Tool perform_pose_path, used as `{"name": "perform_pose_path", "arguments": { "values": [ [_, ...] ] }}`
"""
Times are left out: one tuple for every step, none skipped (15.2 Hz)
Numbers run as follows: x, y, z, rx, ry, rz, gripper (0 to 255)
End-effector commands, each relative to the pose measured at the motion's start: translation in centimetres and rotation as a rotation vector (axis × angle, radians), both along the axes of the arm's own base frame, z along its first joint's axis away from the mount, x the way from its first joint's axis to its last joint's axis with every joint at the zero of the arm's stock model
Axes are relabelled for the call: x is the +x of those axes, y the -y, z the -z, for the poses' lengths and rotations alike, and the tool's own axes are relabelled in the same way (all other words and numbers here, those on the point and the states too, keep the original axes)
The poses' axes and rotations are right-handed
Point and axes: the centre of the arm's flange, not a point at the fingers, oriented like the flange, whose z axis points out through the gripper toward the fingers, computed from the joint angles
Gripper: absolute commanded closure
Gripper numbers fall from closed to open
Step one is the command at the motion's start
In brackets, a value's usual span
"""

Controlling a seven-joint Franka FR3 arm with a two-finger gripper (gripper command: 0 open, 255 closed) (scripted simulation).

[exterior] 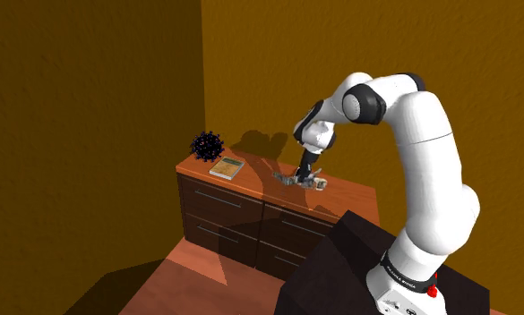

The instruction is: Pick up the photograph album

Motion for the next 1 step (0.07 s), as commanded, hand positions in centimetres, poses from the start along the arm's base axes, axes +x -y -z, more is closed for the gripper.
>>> {"name": "perform_pose_path", "arguments": {
  "values": [
    [0.10,0.07,-0.36,0.000,0.000,0.000,255]
  ]
}}
